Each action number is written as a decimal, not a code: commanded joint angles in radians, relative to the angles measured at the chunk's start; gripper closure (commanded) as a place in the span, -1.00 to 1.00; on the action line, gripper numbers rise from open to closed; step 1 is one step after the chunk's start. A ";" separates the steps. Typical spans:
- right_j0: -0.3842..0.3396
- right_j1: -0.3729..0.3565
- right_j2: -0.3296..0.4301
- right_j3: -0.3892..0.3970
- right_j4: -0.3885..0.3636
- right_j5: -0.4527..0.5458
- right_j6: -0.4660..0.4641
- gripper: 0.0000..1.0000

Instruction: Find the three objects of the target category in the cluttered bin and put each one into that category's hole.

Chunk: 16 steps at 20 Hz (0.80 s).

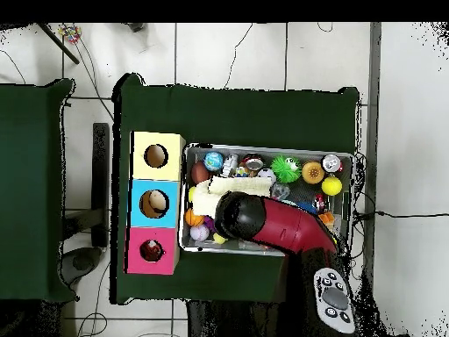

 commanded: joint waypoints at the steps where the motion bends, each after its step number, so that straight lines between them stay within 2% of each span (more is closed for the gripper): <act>1: 0.014 -0.030 0.000 0.036 -0.088 -0.110 0.061 -1.00; 4: -0.004 -0.026 0.023 0.052 -0.075 -0.108 0.063 -1.00; 10: -0.043 -0.027 0.084 0.071 -0.002 -0.019 0.068 -1.00; 16: -0.051 -0.032 0.096 0.060 0.003 0.023 0.060 -1.00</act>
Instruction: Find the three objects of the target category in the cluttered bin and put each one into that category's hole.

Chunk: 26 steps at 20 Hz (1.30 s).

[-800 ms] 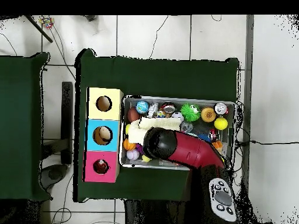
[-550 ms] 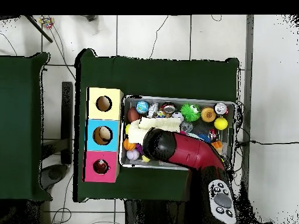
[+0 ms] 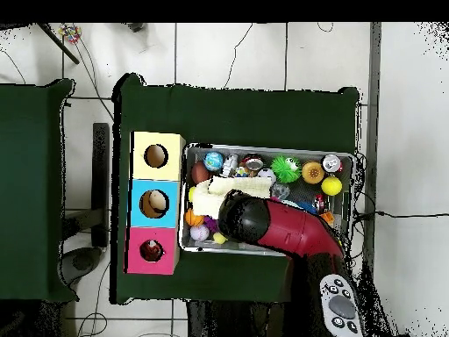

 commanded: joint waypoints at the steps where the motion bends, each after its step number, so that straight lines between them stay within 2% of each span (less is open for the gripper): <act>1: -0.038 0.009 0.101 0.048 0.031 0.053 0.057 -1.00; 5: -0.050 0.064 0.137 0.070 0.017 -0.075 0.063 -1.00; 9: -0.090 0.113 0.201 0.091 0.013 -0.142 0.043 -1.00; 13: -0.113 0.129 0.247 0.108 0.015 -0.150 0.045 -1.00; 22: -0.140 0.169 0.299 0.126 -0.011 -0.195 0.052 -1.00; 26: -0.112 0.161 0.273 0.137 -0.003 -0.160 0.081 -1.00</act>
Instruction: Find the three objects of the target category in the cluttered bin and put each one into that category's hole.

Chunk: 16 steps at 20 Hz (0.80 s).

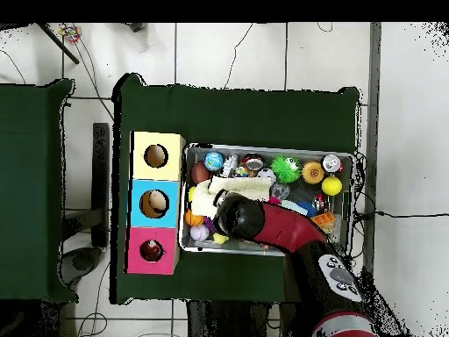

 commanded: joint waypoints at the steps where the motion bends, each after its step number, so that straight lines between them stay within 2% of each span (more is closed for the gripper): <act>1: 0.007 0.045 0.093 0.081 -0.003 -0.010 0.085 -1.00; 7: -0.003 0.084 0.093 0.085 -0.014 -0.053 0.086 -1.00; 13: 0.048 0.141 0.003 0.013 -0.057 -0.019 0.066 -1.00; 16: 0.045 0.160 -0.001 -0.008 -0.086 -0.039 0.032 -1.00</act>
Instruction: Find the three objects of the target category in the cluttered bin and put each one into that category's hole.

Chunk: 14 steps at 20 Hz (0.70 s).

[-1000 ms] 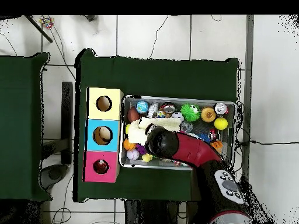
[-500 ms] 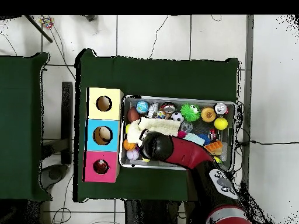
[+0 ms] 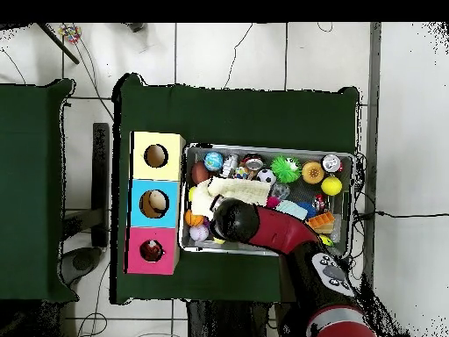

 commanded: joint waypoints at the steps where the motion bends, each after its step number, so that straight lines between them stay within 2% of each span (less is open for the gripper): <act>1: 0.024 0.126 0.017 -0.016 -0.094 -0.025 0.019 1.00; 4: 0.032 0.119 0.008 -0.018 -0.100 -0.028 0.021 1.00; 7: 0.050 0.076 -0.015 -0.013 -0.100 0.025 0.031 1.00; 14: 0.021 0.007 -0.003 0.007 -0.077 0.089 0.026 1.00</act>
